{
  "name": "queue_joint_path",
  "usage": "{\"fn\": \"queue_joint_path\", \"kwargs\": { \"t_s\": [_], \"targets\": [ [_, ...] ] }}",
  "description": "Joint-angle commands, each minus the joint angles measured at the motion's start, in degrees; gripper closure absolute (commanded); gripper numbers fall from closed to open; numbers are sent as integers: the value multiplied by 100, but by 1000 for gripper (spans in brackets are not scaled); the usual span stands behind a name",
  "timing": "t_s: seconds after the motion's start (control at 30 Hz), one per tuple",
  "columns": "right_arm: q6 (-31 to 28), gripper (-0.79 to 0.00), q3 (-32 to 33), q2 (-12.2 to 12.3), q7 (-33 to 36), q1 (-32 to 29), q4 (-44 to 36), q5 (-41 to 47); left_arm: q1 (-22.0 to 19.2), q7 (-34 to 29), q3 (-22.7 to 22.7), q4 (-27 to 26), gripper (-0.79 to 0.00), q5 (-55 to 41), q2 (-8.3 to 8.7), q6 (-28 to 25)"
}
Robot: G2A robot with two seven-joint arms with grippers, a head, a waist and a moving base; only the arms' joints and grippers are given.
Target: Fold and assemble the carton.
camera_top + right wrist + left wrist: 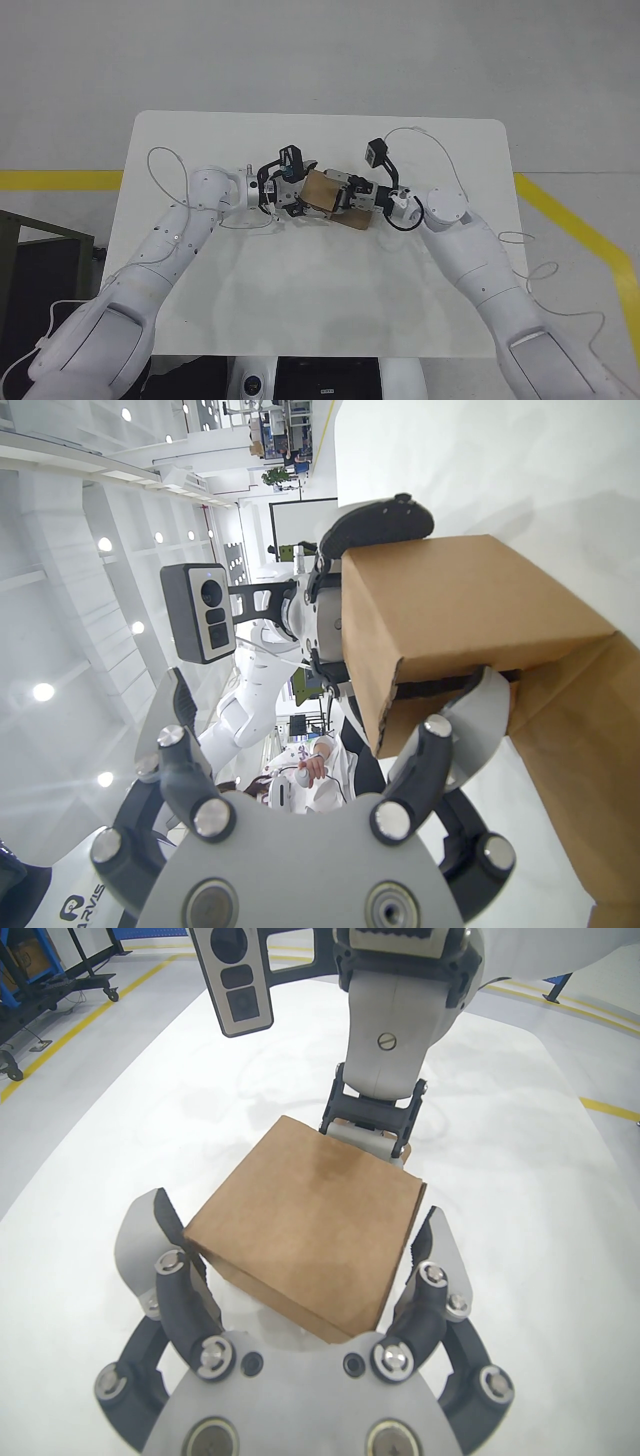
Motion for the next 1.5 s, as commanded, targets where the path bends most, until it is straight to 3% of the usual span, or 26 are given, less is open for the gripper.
{"fn": "queue_joint_path", "kwargs": {
  "t_s": [0.0, 0.6, 1.17, 1.47],
  "targets": [
    [-54, -785, -26, -30, 3, 26, 74, 67, 7, -7, -6, -9, -785, 0, 1, -1],
    [-287, -785, -119, -200, 166, 287, 651, 171, 39, -70, -35, -19, -785, -20, -9, -41],
    [331, -785, 514, 161, 814, 170, -46, -502, 77, -65, -175, -55, -785, 4, 37, -38],
    [642, -785, 1164, 530, 1077, -275, -903, -1411, 78, -114, -160, -34, -785, 23, 23, 11]
  ]
}}
